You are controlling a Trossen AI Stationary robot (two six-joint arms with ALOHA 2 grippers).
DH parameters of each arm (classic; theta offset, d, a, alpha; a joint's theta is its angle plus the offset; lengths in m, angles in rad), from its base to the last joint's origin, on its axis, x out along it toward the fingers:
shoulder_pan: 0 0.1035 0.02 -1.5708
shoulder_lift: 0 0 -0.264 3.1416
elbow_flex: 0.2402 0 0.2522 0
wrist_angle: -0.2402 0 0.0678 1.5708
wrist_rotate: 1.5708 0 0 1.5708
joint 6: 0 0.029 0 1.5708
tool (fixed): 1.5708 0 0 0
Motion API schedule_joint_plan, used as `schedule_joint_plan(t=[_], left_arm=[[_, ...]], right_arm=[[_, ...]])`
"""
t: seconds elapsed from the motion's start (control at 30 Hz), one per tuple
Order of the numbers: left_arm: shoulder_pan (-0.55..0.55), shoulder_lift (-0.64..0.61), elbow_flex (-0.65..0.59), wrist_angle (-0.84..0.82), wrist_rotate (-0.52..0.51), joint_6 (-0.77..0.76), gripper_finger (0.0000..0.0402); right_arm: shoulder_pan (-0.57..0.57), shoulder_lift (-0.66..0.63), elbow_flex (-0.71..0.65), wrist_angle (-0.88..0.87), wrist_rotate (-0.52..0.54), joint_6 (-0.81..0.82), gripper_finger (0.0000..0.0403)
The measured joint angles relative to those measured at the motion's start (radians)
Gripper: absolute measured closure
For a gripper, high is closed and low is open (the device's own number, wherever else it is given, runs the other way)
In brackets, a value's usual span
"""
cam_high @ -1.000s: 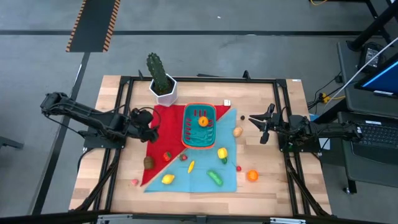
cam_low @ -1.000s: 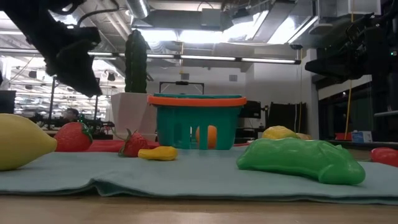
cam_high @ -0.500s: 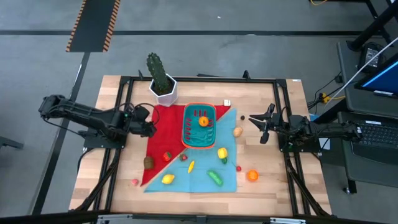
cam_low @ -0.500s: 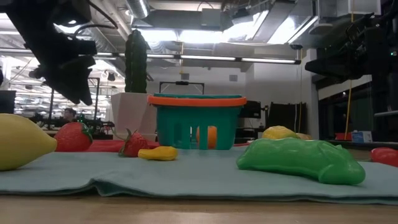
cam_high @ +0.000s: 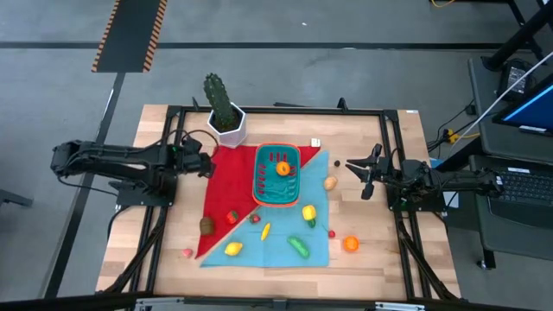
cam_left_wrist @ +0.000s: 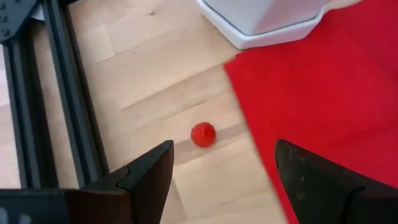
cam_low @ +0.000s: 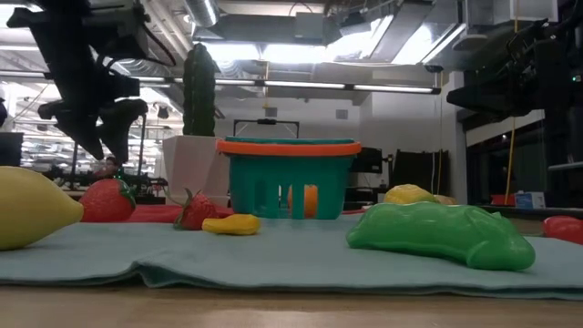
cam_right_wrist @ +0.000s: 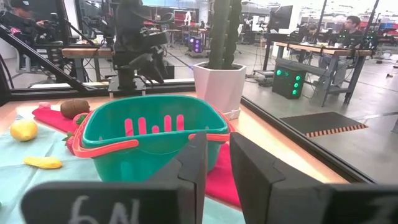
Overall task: Pick and placing Produce into tupperware
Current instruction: Put the raspberry into the basket
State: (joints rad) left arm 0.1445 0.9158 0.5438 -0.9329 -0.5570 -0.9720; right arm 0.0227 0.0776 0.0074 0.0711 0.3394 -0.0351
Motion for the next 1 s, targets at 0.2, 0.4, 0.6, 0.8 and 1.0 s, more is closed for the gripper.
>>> schedule_joint_plan(t=[0.2,0.4,0.6,0.8,1.0], left_arm=[[0.097,0.02,0.0,0.06,0.066,0.102,0.0134],[0.19,0.06,0.0,0.132,0.124,0.246,0.0134],[0.256,0.114,0.0,0.137,0.172,0.336,0.0133],[0.286,0.158,0.0,0.167,0.231,0.401,0.0134],[0.305,0.2,0.0,0.165,0.243,0.422,0.0134]], right_arm=[[0.0,0.0,0.0,0.0,0.0,-0.001,0.033],[0.0,0.0,0.0,0.0,0.001,-0.007,0.033],[0.0,0.0,0.0,0.0,0.001,-0.008,0.033],[0.0,0.0,0.0,0.0,0.001,-0.014,0.033],[0.0,0.0,0.0,0.0,0.001,-0.019,0.033]])
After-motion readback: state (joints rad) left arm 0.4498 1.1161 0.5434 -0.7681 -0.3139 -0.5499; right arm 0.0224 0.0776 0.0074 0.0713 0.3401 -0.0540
